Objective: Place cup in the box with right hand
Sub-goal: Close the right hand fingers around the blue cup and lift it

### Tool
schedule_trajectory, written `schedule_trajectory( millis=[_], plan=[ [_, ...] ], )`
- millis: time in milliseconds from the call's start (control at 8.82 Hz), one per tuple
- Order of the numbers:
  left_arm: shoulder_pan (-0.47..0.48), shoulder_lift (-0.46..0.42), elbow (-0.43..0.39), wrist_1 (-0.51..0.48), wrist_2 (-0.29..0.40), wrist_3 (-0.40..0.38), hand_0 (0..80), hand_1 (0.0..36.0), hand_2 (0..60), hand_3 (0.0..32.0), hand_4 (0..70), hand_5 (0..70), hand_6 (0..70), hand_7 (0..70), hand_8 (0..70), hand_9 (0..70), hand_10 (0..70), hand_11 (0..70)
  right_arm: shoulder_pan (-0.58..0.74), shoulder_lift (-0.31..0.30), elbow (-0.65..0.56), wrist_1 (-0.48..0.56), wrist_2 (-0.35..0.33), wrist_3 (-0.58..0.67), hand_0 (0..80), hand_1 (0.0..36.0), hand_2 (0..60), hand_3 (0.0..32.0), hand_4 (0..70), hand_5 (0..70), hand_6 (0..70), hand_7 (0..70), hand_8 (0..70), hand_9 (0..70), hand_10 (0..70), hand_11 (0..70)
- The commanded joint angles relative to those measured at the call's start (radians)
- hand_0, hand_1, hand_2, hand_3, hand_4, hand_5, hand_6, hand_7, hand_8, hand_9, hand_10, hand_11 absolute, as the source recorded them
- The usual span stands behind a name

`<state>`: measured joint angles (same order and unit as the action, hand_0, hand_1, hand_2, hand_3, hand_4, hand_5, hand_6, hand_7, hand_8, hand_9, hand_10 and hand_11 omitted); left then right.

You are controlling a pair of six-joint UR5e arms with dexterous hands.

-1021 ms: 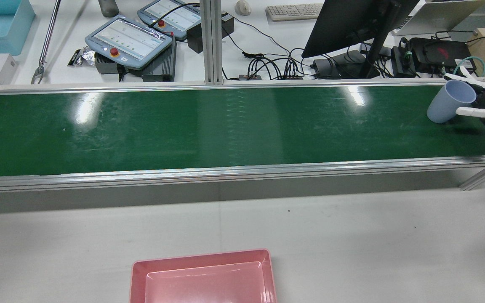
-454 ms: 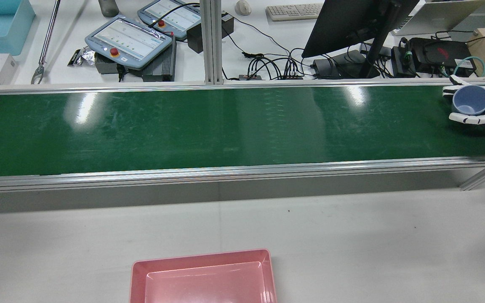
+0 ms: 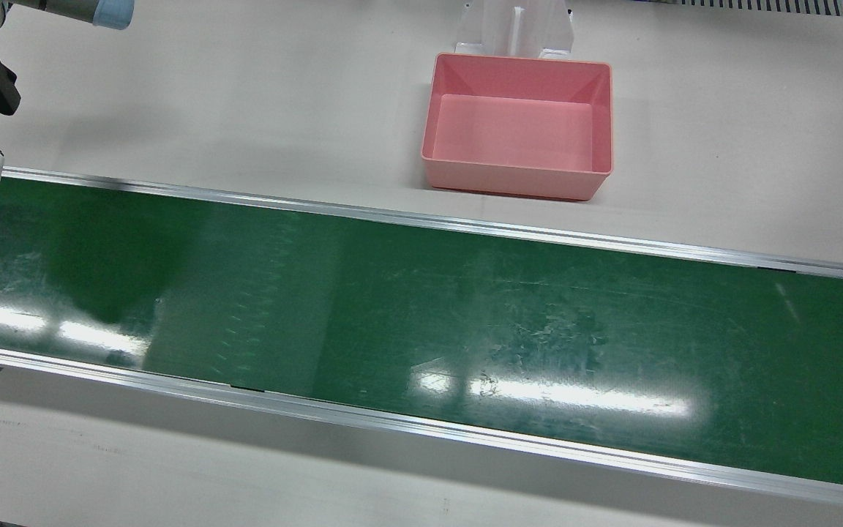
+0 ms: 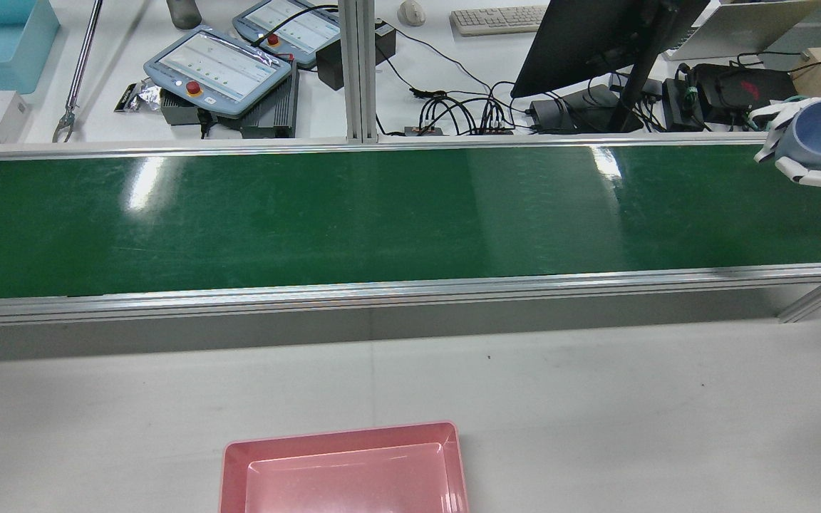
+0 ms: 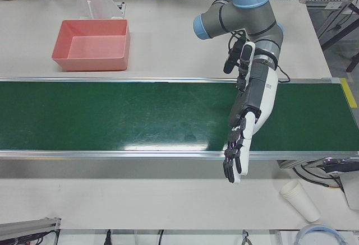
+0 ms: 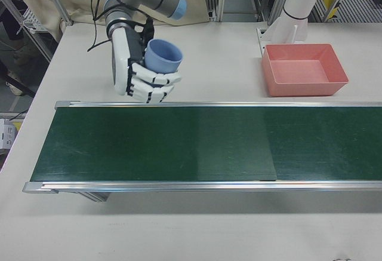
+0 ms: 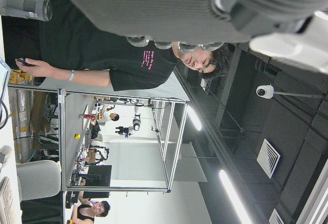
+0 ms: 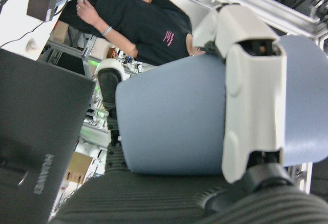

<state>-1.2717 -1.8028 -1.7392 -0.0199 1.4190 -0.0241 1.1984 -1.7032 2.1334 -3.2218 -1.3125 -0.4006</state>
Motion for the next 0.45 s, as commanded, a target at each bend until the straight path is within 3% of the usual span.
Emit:
schedule_trajectory(
  millis=[0, 113, 227, 340],
  plan=[
    [0.000, -0.001, 0.000, 0.000, 0.000, 0.000, 0.0, 0.0, 0.0, 0.0, 0.0, 0.0, 0.0, 0.0, 0.0, 0.0, 0.0, 0.0, -0.159, 0.026, 0.271, -0.145, -0.001, -0.139, 80.0, 36.0, 60.0, 0.0, 69.9, 28.6, 44.5, 70.0, 70.0, 70.0, 66.7, 70.0],
    [0.000, -0.001, 0.000, 0.000, 0.000, 0.001, 0.0, 0.0, 0.0, 0.0, 0.0, 0.0, 0.0, 0.0, 0.0, 0.0, 0.0, 0.0, -0.256, 0.068, 0.273, -0.167, 0.001, -0.183, 79.3, 36.0, 60.0, 0.0, 67.6, 28.1, 43.5, 70.0, 70.0, 70.0, 65.1, 70.0],
    [0.000, -0.001, 0.000, 0.000, 0.000, 0.000, 0.0, 0.0, 0.0, 0.0, 0.0, 0.0, 0.0, 0.0, 0.0, 0.0, 0.0, 0.0, -0.364, 0.109, 0.272, -0.179, 0.005, -0.266, 80.0, 36.0, 60.0, 0.0, 69.6, 27.7, 42.8, 70.0, 70.0, 70.0, 64.3, 70.0],
    [0.000, -0.001, 0.000, 0.000, 0.001, 0.001, 0.0, 0.0, 0.0, 0.0, 0.0, 0.0, 0.0, 0.0, 0.0, 0.0, 0.0, 0.0, -0.458, 0.153, 0.263, -0.193, 0.012, -0.327, 80.0, 36.0, 60.0, 0.0, 64.2, 27.6, 42.5, 70.0, 70.0, 70.0, 64.0, 70.0]
  ],
)
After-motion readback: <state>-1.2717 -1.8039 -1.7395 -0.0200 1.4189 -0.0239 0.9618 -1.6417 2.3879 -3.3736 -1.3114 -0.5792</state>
